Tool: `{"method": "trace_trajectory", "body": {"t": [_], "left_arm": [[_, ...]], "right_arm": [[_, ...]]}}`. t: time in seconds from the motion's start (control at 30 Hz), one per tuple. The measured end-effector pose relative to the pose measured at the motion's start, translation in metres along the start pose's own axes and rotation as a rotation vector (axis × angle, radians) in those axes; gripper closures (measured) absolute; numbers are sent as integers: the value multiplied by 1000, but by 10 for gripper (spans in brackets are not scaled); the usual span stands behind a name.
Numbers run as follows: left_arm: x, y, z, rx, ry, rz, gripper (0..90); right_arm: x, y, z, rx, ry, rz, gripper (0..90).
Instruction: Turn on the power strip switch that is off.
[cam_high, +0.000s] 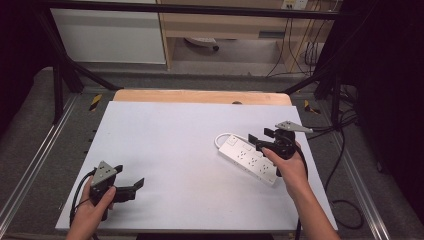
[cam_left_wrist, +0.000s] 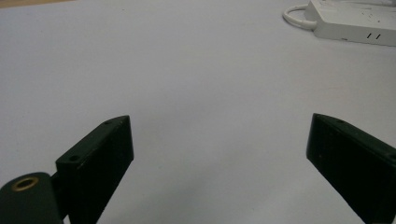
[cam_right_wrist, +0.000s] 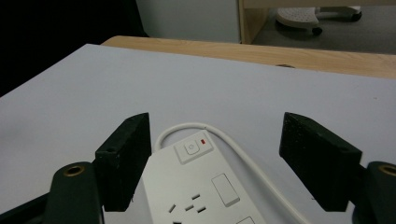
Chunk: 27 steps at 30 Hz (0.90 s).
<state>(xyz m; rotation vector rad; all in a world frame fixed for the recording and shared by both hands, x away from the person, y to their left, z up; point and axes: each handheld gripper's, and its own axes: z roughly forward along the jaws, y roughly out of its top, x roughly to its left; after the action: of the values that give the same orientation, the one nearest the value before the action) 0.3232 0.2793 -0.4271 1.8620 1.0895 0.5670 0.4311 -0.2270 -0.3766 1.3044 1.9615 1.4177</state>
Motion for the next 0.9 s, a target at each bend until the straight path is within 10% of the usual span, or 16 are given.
{"method": "trace_trajectory", "body": {"t": [0.9], "left_arm": [[0,1,-2,-24,-12,-15,73]], "right_arm": [[11,14,-27,-72,-35,-67,52]]}}
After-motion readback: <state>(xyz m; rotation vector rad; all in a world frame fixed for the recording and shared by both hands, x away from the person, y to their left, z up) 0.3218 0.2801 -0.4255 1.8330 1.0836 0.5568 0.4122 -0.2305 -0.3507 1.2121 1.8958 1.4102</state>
